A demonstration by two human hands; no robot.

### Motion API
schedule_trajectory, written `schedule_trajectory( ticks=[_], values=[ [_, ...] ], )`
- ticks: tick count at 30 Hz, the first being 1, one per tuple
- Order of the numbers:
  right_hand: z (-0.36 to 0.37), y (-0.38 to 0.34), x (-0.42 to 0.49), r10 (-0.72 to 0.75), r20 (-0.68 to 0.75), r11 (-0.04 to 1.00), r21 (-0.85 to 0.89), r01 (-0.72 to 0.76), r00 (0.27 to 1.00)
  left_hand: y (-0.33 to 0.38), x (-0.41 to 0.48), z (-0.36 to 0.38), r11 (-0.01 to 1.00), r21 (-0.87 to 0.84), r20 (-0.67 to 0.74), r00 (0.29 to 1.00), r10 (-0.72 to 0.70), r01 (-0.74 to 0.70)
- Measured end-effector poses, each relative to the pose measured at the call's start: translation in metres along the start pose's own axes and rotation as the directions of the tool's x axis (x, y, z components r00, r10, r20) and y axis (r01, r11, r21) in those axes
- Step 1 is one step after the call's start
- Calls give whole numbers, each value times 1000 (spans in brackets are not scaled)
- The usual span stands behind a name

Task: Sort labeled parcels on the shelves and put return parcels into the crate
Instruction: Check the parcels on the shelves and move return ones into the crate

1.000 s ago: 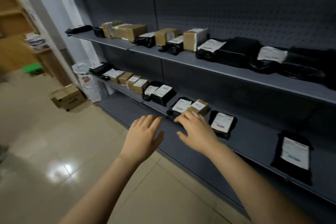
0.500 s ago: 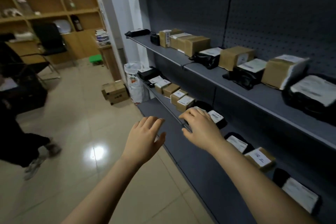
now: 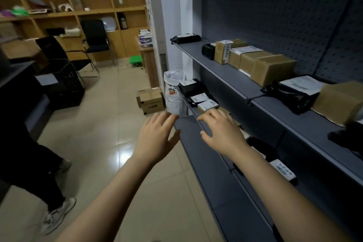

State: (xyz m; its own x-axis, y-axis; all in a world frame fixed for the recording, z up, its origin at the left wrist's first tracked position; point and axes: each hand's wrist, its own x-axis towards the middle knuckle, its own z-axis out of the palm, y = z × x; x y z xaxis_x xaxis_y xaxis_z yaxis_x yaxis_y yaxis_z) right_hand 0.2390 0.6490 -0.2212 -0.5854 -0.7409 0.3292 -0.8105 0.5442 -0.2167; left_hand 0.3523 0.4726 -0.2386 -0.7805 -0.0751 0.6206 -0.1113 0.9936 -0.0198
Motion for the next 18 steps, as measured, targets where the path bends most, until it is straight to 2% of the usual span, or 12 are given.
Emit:
schedule_trajectory(
  ticks=[9,13,18],
  values=[
    [45,-8,181,37,-75,999,-16,-38,996,-149,106,64,998,-17,-84,995,61,-63],
    [55,-15,262,64,-116,998,-3,-65,991,-217,162,82,995,28,-108,989,102,-99],
    [67,-9,337,107,-152,994,-1,-109,983,-270,219,107,993,7,-118,986,118,-118]
  ],
)
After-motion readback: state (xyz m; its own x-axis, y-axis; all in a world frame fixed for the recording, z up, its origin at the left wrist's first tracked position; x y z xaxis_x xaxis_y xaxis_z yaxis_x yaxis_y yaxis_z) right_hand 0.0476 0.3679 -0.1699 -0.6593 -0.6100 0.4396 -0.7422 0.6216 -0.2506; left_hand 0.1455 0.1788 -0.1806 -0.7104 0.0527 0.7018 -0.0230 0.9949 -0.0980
